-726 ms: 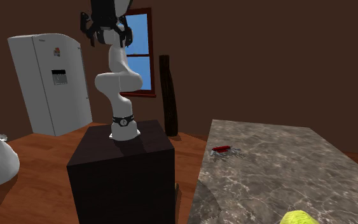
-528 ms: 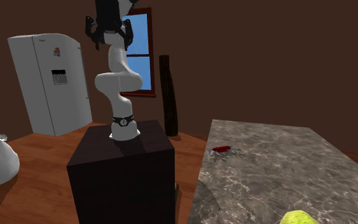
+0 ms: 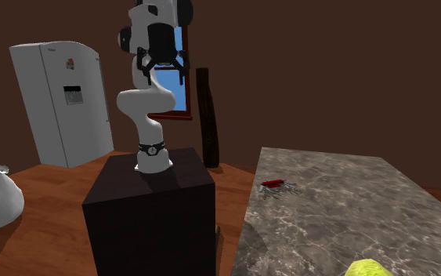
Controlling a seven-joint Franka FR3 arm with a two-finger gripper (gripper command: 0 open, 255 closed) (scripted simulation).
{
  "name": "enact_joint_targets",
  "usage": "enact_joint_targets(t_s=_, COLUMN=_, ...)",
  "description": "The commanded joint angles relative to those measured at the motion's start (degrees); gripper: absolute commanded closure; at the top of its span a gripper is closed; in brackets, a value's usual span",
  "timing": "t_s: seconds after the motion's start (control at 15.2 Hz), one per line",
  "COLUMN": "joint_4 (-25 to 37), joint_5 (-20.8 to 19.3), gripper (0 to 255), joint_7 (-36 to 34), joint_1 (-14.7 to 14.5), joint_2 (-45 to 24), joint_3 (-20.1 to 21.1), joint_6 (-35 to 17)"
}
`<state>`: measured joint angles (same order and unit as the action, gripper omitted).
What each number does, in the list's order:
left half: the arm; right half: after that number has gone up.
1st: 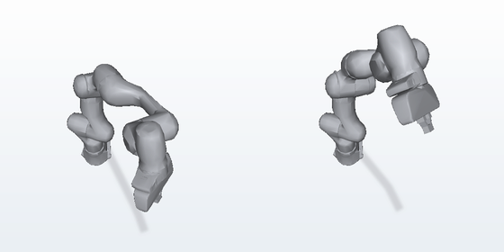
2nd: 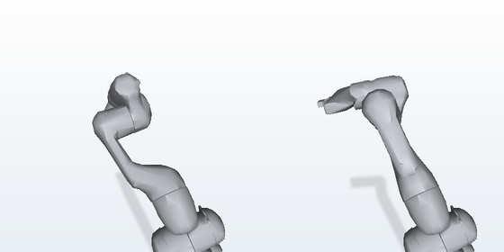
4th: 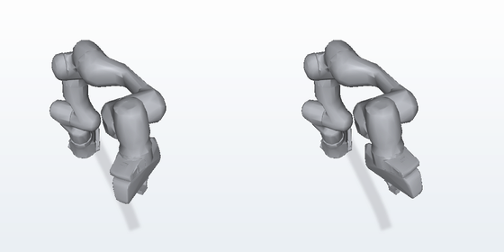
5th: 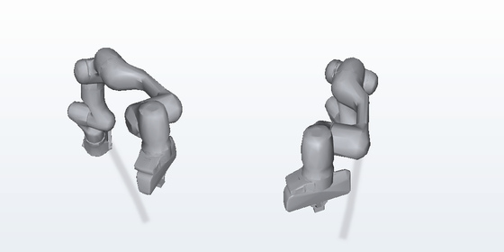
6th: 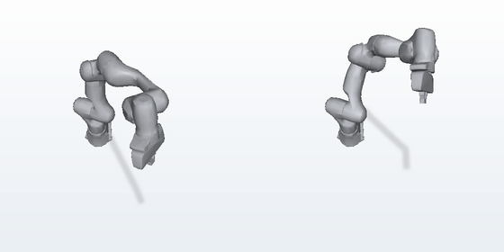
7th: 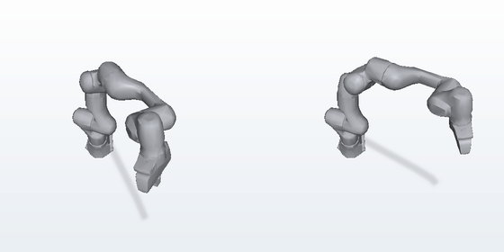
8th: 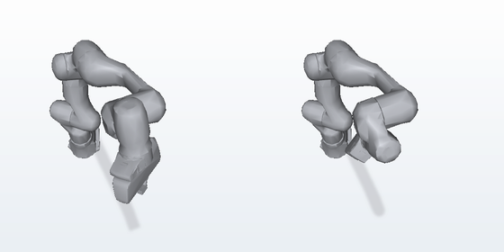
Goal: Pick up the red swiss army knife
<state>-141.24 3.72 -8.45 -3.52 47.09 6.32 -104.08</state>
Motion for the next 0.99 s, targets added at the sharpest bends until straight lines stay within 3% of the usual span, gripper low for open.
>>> enact_joint_targets(t_s=0.0, joint_4=-2.45, joint_5=1.24, gripper=0, joint_7=-1.98, joint_1=-0.81, joint_2=-0.78, joint_3=2.14, joint_6=-3.45)
enact_joint_targets(t_s=0.46, joint_4=-6.93, joint_5=4.9, gripper=0, joint_7=-8.96, joint_1=-3.39, joint_2=-6.82, joint_3=10.04, joint_6=-14.61)
enact_joint_targets(t_s=0.92, joint_4=-7.57, joint_5=6.24, gripper=0, joint_7=-16.81, joint_1=-4.23, joint_2=-17.35, joint_3=18.88, joint_6=-26.48)
